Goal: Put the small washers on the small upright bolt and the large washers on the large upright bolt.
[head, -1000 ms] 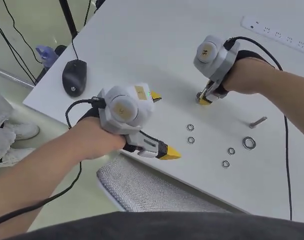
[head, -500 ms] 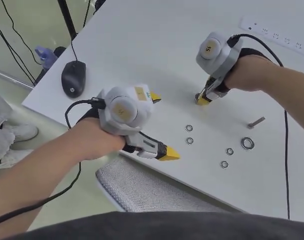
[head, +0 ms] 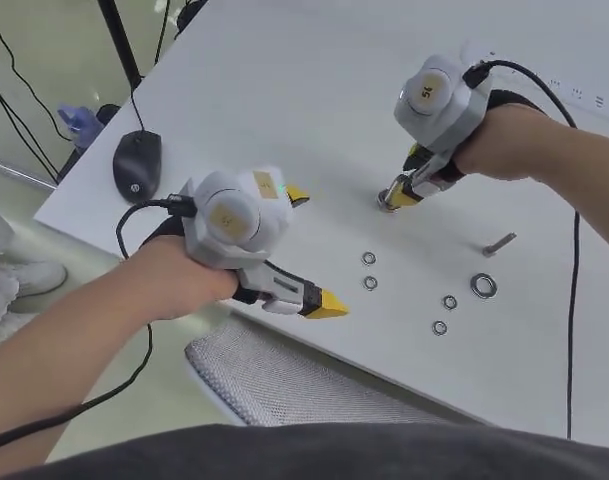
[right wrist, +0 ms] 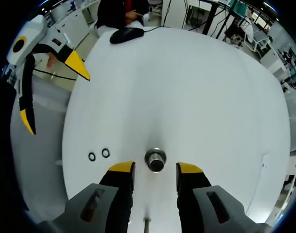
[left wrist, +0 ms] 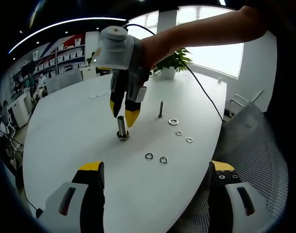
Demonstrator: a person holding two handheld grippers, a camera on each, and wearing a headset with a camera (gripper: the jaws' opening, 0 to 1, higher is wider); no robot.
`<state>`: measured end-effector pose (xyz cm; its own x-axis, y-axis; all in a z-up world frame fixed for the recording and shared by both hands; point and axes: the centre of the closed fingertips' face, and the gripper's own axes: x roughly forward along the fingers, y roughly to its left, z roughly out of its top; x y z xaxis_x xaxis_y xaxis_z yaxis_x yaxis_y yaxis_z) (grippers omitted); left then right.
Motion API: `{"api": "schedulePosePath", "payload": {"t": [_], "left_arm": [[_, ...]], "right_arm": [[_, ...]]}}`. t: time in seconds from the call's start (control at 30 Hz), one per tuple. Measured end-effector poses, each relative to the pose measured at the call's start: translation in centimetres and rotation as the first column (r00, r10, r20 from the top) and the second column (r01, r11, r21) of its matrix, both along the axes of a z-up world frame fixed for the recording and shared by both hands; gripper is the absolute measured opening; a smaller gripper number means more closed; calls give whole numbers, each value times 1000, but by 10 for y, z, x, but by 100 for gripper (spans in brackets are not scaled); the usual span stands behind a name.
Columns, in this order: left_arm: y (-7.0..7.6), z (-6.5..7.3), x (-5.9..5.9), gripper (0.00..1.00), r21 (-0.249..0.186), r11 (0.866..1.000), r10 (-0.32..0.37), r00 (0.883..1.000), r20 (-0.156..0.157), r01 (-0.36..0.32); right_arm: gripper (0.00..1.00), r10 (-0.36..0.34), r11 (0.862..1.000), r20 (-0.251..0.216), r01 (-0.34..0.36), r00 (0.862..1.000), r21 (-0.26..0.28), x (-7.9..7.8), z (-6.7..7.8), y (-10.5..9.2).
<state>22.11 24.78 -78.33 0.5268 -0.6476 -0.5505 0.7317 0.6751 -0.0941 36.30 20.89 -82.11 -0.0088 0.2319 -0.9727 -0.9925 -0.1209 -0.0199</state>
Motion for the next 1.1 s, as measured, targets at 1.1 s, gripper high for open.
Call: {"api": "schedulePosePath", "payload": {"t": [1.1], "left_arm": [[-2, 3, -1, 89, 15, 1000, -27, 1000, -4, 27]], "right_arm": [[36, -15, 999, 27, 14, 1000, 39, -19, 31, -84]]}}
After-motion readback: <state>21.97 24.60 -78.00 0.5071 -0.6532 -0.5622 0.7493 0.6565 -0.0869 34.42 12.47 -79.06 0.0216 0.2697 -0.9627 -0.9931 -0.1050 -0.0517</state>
